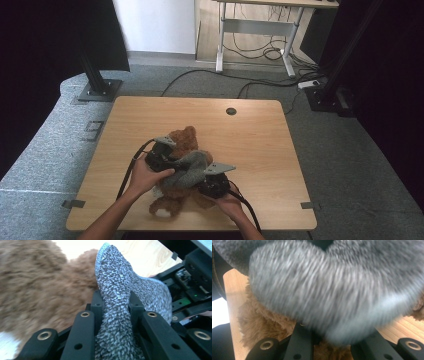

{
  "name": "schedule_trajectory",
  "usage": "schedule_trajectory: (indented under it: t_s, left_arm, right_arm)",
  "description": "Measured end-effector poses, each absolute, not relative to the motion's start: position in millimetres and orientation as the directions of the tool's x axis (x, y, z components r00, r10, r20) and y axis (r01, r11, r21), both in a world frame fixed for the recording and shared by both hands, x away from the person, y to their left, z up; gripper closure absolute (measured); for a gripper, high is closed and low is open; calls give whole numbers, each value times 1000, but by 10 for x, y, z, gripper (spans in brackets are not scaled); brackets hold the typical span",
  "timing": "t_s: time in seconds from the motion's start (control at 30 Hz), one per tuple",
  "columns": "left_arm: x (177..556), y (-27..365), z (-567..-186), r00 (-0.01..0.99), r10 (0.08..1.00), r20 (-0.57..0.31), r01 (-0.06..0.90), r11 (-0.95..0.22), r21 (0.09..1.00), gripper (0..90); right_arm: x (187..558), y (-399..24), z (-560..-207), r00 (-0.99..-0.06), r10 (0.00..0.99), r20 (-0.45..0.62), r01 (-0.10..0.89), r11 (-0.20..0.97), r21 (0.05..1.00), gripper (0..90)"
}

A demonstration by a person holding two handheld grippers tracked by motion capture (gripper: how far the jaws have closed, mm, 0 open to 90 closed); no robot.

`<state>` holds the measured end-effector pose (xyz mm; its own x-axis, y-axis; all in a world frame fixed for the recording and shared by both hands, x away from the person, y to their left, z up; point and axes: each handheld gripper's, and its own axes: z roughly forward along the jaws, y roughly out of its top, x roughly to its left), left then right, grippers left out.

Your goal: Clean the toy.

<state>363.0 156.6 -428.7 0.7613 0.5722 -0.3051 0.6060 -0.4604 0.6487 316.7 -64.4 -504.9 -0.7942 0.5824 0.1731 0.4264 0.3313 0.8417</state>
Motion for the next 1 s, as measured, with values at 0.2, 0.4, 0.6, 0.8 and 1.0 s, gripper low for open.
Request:
schedule_trajectory:
  t_s: [0.2, 0.4, 0.6, 0.8, 1.0]
  left_arm:
    - [3517, 1769, -4214, 763, 563, -318, 589, -404, 700, 722]
    - [3317, 1969, -4215, 774, 523, -357, 581, -361, 730, 721]
    - [3200, 2057, -4415, 767, 496, -407, 606, -349, 715, 721]
    - [3085, 2074, -4666, 758, 531, -379, 610, -372, 700, 723]
    - [3105, 2180, -4801, 729, 592, -343, 624, -370, 688, 724]
  right_arm:
    - [3182, -655, -5053, -793, 579, 192, 435, 316, 844, 772]
    - [3217, -696, -5071, -776, 590, 223, 459, 285, 842, 772]
    - [3262, -733, -5087, -752, 613, 241, 476, 254, 842, 772]
    - [3293, -776, -5097, -732, 632, 254, 490, 230, 841, 773]
    - [3312, -809, -5093, -712, 650, 265, 502, 207, 840, 773]
